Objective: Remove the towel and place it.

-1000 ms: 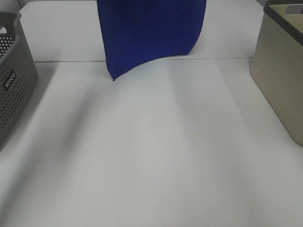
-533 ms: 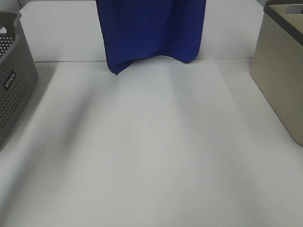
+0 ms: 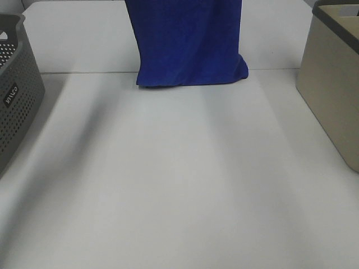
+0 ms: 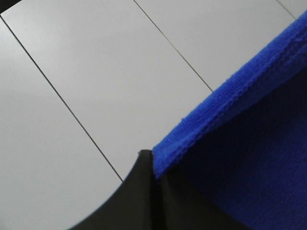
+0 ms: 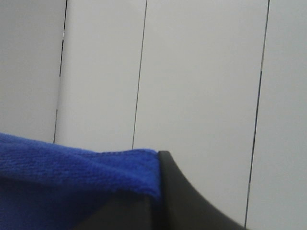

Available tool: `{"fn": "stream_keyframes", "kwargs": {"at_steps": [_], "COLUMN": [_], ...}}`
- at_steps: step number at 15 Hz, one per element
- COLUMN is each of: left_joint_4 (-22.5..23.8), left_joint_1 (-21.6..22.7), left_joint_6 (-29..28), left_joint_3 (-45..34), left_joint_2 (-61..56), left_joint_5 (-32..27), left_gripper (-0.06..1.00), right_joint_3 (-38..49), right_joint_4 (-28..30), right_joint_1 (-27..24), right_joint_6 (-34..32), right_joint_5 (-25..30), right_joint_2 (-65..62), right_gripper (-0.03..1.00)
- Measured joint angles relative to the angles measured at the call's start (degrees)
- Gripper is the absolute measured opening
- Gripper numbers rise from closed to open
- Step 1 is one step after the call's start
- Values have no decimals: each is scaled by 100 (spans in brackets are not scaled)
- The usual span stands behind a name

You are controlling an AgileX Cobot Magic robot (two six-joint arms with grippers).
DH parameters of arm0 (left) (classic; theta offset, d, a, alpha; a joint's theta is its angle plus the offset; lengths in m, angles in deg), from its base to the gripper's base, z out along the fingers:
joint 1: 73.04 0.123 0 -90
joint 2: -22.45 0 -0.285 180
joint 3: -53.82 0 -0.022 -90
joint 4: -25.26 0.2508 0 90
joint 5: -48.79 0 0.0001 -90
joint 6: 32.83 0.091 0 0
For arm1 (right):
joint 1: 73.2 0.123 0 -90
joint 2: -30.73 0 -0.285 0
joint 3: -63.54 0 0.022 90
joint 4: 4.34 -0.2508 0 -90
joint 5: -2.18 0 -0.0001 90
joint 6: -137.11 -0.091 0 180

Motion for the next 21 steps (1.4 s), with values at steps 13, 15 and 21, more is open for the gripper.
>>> {"fn": "stream_keyframes", "kwargs": {"at_steps": [13,15,21], "left_joint_4": [-980,-1541,-2212], "left_joint_1": [-464,-487,-493], "left_joint_6": [-1329,-1203,-1329], "left_joint_3": [0,0,0], "left_joint_2": [-756,-1003,-1616], "left_joint_5": [-6079,-7053,-8938], "left_gripper": [0,0,0], "right_joint_3": [6,6,6], "right_joint_4": [6612,6973,7420], "right_joint_1": [23,11,0], "right_joint_6": [-6772,-7128,-8084], "right_joint_5": [3507,4286,5180], "right_joint_2": [-138,-332,-1049], "right_gripper": [2,2,2]}}
